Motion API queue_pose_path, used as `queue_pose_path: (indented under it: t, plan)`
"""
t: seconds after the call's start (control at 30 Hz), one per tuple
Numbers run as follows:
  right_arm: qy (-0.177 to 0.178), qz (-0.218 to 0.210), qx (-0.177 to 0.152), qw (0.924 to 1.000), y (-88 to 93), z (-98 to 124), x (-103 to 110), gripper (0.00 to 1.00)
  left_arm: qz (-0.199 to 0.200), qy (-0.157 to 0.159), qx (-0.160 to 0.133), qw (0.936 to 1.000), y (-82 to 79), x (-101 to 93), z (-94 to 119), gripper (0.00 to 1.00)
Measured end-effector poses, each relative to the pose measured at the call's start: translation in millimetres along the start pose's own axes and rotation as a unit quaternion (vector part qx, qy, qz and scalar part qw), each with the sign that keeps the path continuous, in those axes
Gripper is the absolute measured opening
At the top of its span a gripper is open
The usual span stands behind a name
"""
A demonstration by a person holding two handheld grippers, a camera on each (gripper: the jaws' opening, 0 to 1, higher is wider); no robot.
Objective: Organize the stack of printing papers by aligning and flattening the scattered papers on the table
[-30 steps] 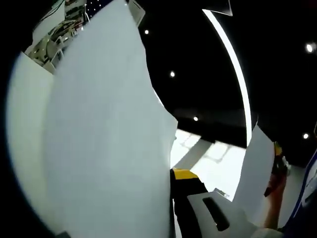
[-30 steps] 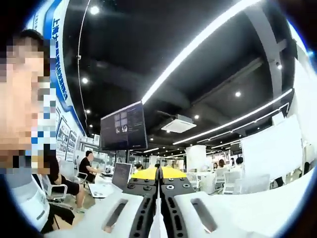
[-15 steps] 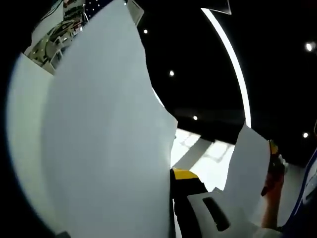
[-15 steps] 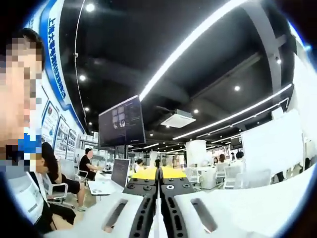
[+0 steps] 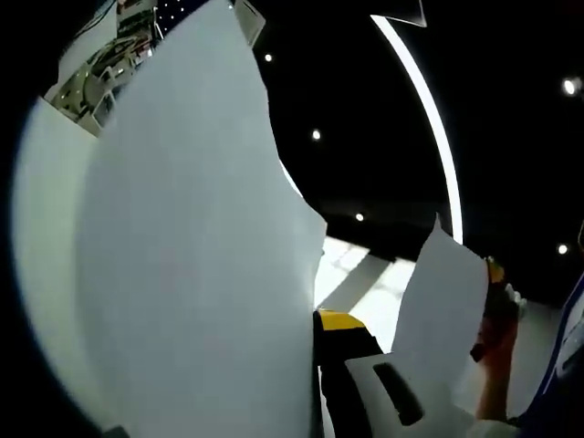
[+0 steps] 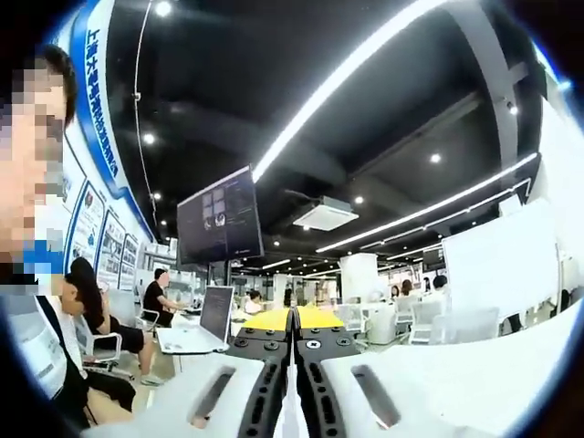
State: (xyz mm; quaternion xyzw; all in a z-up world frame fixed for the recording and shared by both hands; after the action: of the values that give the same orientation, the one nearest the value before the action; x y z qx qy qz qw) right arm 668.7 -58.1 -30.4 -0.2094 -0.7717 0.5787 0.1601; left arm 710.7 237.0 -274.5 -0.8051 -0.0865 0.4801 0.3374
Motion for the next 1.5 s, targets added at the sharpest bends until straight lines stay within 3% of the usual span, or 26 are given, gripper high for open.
queue_pose_path:
  t: [1.2, 1.5]
  plan:
    - [-0.011, -0.002, 0.009, 0.9999, 14.0, -48.2, -19.9, 0.00, -0.010, 0.000, 0.006, 0.9999, 1.5, 0.7, -1.1, 0.06]
    - [-0.017, -0.017, 0.001, 0.9997, 22.2, -54.5, -22.0, 0.00, -0.016, 0.001, 0.009, 0.9998, 6.0, -9.5, -2.2, 0.06]
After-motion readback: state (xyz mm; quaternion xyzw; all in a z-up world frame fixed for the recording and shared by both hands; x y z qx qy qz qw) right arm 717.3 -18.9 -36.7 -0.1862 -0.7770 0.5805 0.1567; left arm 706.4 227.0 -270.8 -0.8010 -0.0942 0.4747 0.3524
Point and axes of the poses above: the point that each gripper's makers call its tool centre point, and the gripper's own axes: z roughly backward along the fingers, x roughly to its left, y roughly out of its underside, the point moved 9 cm from there along z, roughly backward along the fingers, and after that the axes turned 5 degrees about x, right-handed, at the moved point
